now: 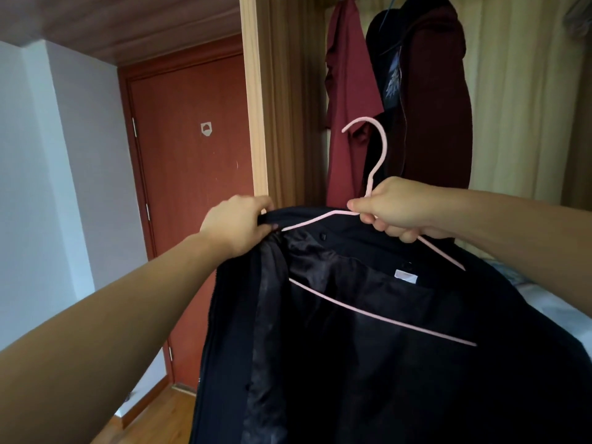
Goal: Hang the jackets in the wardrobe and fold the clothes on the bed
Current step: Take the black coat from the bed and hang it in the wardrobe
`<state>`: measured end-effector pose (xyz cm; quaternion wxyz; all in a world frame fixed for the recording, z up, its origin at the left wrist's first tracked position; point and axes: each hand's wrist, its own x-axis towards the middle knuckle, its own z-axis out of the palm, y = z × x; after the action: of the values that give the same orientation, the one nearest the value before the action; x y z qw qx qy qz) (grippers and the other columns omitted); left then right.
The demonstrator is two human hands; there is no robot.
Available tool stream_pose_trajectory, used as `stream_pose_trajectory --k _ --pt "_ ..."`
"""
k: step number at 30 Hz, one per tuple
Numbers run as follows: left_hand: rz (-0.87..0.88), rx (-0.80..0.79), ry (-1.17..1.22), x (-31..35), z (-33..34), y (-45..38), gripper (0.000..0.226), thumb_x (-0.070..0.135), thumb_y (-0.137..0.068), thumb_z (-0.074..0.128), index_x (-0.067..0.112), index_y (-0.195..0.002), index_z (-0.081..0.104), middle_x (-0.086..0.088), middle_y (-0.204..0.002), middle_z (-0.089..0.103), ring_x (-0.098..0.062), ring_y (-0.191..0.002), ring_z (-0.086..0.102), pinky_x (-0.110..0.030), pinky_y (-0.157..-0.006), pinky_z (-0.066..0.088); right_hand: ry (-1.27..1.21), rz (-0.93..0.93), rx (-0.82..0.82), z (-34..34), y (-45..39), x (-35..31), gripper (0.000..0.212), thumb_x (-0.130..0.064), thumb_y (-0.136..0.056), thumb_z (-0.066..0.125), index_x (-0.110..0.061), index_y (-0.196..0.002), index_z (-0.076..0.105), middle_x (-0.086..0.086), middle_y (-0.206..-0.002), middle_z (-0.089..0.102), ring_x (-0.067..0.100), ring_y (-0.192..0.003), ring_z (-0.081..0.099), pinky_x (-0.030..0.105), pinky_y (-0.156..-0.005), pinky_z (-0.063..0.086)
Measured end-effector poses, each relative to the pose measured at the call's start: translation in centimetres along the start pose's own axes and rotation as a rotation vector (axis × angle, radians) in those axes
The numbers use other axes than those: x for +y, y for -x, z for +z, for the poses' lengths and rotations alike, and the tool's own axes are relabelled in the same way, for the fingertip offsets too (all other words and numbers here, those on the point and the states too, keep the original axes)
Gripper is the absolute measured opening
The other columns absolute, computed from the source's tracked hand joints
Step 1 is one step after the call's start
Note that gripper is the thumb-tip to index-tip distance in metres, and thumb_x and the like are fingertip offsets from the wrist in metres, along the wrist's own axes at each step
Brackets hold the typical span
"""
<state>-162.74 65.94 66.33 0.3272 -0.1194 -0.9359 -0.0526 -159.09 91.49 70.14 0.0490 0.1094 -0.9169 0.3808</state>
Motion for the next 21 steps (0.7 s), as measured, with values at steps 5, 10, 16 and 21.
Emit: stream_pose_trajectory --k 5,10,16,21 --pt "0.12 0.048 -0.004 2.3 1.7 -0.2 0.029 0.017 -0.075 0.057 0.03 -0.098 0.045 -0.004 -0.103 0.059 -0.039 -0.091 0.06 -0.039 -0.07 0.046 -0.073 0.02 0.017 0.6 0.9 -1.0 0.035 -0.033 -0.095 0.053 -0.015 -0.066 0.049 -0.004 -0.051 0.04 0.005 -0.033 0.024 0.016 -0.033 0.019" --pt "-0.016 0.25 -0.05 4.0 1.5 -2.2 0.033 0.009 -0.078 0.055 0.022 -0.109 0.052 -0.007 -0.106 0.048 -0.041 -0.079 0.058 -0.038 -0.061 0.037 -0.004 -0.017 -0.027 0.8 2.2 -2.0 0.036 -0.033 -0.098 0.046 -0.017 -0.066 0.044 -0.006 -0.046 0.033 0.007 -0.034 0.022 0.017 -0.034 0.018" --pt "0.123 0.247 -0.043 5.3 -0.9 -5.1 0.032 0.009 -0.079 0.056 0.026 -0.105 0.062 -0.005 -0.109 0.053 -0.036 -0.086 0.058 -0.036 -0.063 0.037 -0.073 0.067 -0.001 -0.2 3.2 -1.0 0.041 -0.037 -0.099 0.044 -0.02 -0.062 0.039 -0.008 -0.042 0.028 0.007 -0.033 0.019 0.016 -0.034 0.016" --pt "0.201 -0.155 0.15 5.9 1.4 -4.0 0.043 0.018 -0.081 0.058 0.025 -0.124 0.055 -0.009 -0.114 0.052 -0.032 -0.114 0.05 -0.036 -0.094 0.043 -0.206 0.083 0.072 -1.1 3.4 0.6 0.039 -0.032 -0.1 0.043 -0.019 -0.063 0.04 -0.008 -0.041 0.03 0.005 -0.032 0.021 0.017 -0.031 0.018"
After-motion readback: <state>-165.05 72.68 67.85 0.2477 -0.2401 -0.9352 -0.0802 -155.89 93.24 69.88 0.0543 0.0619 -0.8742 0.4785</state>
